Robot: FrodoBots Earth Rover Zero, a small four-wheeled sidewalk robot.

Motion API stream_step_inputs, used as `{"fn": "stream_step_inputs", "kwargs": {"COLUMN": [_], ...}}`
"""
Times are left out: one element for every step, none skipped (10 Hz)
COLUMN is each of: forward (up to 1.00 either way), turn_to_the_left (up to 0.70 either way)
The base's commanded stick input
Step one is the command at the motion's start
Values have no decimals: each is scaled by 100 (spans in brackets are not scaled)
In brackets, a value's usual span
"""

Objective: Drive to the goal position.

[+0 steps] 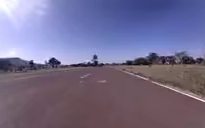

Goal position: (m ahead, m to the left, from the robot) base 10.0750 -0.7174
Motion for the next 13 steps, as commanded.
{"fn": "stream_step_inputs", "kwargs": {"forward": [100, 100, 100, 100, 100, 100, 100, 100, 100, 100, 100, 100, 100], "turn_to_the_left": [-32, 0, 0, 0, 0, -34, -35, 0, 0, -17, 0, 0, 0]}}
